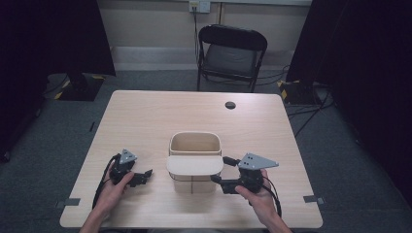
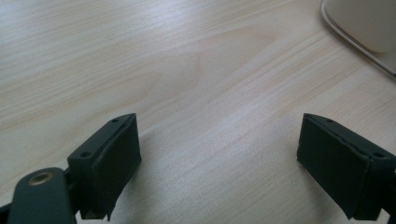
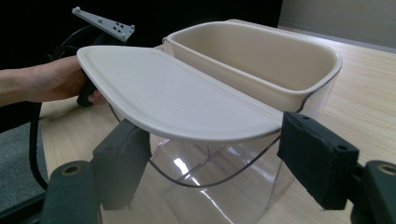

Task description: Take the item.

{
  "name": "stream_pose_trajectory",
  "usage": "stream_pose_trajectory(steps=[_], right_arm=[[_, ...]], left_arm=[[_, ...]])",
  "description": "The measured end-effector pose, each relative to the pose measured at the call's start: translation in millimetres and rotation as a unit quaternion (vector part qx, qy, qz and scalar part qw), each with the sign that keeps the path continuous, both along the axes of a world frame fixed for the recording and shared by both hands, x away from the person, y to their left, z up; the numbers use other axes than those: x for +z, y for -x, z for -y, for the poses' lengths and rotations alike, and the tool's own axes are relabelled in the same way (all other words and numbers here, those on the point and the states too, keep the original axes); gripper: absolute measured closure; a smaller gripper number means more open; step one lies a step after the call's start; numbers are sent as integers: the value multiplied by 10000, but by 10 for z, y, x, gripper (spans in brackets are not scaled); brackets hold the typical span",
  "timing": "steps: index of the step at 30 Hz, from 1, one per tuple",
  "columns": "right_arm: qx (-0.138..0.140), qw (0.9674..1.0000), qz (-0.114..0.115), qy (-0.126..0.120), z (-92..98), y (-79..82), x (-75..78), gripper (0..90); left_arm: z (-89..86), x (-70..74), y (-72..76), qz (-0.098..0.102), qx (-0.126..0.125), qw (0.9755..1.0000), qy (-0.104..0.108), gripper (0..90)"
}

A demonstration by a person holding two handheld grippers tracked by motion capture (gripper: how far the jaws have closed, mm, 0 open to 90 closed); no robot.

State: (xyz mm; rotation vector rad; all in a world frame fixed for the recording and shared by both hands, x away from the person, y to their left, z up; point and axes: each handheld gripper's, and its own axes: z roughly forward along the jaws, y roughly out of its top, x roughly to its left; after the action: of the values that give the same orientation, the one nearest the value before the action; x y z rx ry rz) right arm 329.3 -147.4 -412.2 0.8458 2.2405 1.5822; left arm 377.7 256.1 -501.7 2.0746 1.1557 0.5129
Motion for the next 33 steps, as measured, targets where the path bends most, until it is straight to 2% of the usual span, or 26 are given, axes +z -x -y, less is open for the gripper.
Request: stream_pose_trajectory(steps=[33], right_arm=[[-1, 9999, 100, -70, -11, -58, 96, 263]], left_arm=[[2, 0, 3, 9, 22, 10000, -5, 127]])
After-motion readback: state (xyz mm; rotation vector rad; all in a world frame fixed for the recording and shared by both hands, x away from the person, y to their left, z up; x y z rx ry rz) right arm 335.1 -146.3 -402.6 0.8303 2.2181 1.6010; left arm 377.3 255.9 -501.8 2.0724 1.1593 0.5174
